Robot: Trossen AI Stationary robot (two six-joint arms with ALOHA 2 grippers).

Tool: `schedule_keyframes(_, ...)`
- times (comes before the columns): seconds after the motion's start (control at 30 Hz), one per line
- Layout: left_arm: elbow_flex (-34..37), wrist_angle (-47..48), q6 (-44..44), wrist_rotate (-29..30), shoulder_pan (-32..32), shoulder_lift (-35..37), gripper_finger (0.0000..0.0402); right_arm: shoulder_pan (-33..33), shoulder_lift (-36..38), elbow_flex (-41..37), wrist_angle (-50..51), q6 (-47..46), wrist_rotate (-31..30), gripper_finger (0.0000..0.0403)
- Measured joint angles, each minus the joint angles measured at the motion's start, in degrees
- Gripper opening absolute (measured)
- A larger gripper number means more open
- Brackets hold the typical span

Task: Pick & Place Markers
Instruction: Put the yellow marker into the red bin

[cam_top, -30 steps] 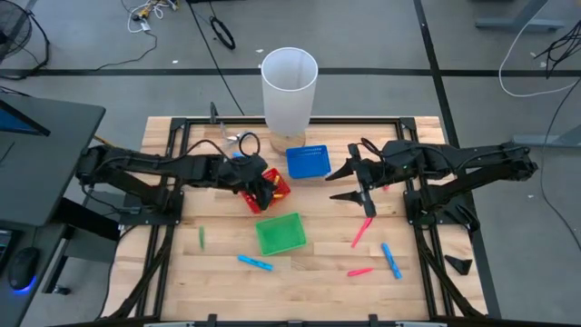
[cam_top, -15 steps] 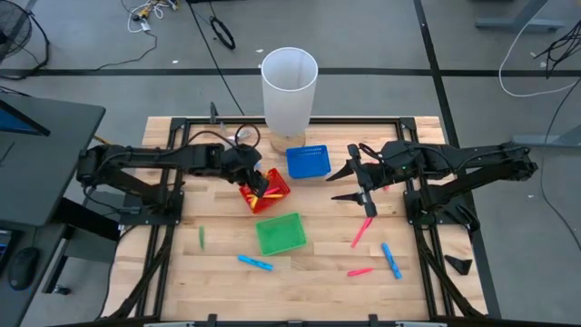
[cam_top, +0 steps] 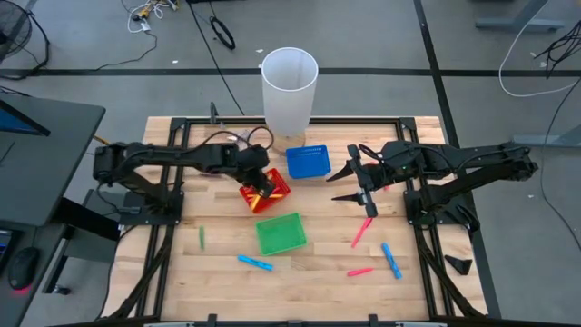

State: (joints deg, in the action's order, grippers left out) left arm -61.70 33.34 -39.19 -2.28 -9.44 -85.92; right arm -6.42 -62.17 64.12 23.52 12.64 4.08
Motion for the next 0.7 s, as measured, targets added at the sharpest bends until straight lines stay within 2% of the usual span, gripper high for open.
schedule_keyframes(0.1,-4.98,4.03,2.48,-1.01,-1.10,-3.59,0.0031,0.01,0.00,0.00,0.19,-0.11,0.00,0.0228)
schedule_keyframes(0.43,-29.41,29.41,12.80,-1.03,-5.00,-19.13,0.0031,0.01,0.00,0.00,1.12,-0.11,0.00,0.0228)
schedule_keyframes(0.57,-34.11,34.28,14.69,-1.01,-4.97,-22.31,0.0031,-0.04,0.00,0.00,1.21,-1.16,0.02,0.0228)
schedule_keyframes(0.7,-34.85,35.23,14.96,-0.49,-4.38,-23.27,0.0031,-0.06,0.00,0.00,1.30,-1.70,0.02,0.0228)
